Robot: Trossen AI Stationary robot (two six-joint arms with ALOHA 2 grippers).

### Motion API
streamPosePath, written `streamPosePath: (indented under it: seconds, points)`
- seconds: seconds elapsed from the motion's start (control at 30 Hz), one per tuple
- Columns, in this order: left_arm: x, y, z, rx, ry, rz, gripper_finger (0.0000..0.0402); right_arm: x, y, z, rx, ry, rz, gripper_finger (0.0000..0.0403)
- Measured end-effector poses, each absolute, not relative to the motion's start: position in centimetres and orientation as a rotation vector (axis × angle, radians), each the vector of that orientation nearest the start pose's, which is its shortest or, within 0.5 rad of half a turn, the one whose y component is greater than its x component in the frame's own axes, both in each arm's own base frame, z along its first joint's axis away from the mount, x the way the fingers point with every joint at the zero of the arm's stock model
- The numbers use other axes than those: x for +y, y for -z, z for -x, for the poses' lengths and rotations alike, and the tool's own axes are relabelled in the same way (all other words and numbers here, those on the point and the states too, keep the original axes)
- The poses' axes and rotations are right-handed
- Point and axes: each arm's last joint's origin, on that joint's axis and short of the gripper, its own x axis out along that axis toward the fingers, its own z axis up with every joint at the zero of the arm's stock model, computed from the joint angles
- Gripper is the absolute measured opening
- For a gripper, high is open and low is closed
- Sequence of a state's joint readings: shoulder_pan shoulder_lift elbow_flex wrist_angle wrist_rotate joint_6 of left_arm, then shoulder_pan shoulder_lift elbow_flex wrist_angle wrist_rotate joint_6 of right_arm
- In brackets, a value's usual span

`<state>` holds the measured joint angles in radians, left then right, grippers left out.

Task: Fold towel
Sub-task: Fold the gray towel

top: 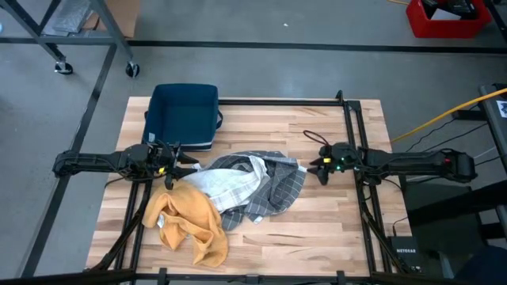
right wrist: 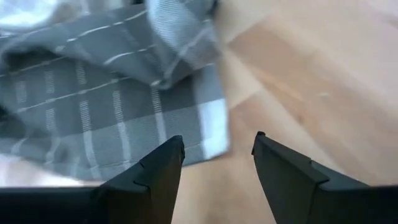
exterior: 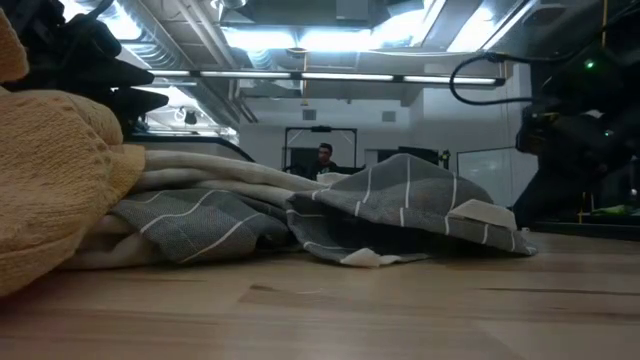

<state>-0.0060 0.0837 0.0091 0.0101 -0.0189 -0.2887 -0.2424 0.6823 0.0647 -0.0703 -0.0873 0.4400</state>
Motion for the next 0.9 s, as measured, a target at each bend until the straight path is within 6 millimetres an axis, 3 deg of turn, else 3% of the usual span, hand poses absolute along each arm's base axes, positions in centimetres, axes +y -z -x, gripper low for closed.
streamPosePath:
  seconds: [0.5, 0.73, 0.9]
  points:
    - [-0.01, -16.1, -10.22, 0.063, -0.02, 0.233, 0.0172, -2.96, -10.95, -12.2, 0.666, 0.414, -0.621, 0.0202]
    - [-0.01, -16.09, -10.22, 0.064, -0.016, 0.092, 0.0172, -2.99, -11.07, -12.3, 0.652, 0.411, -0.621, 0.0202]
    - [-0.01, -16.15, -10.23, 0.055, -0.018, 0.166, 0.0172, -2.99, -11.07, -12.3, 0.652, 0.411, -0.621, 0.0202]
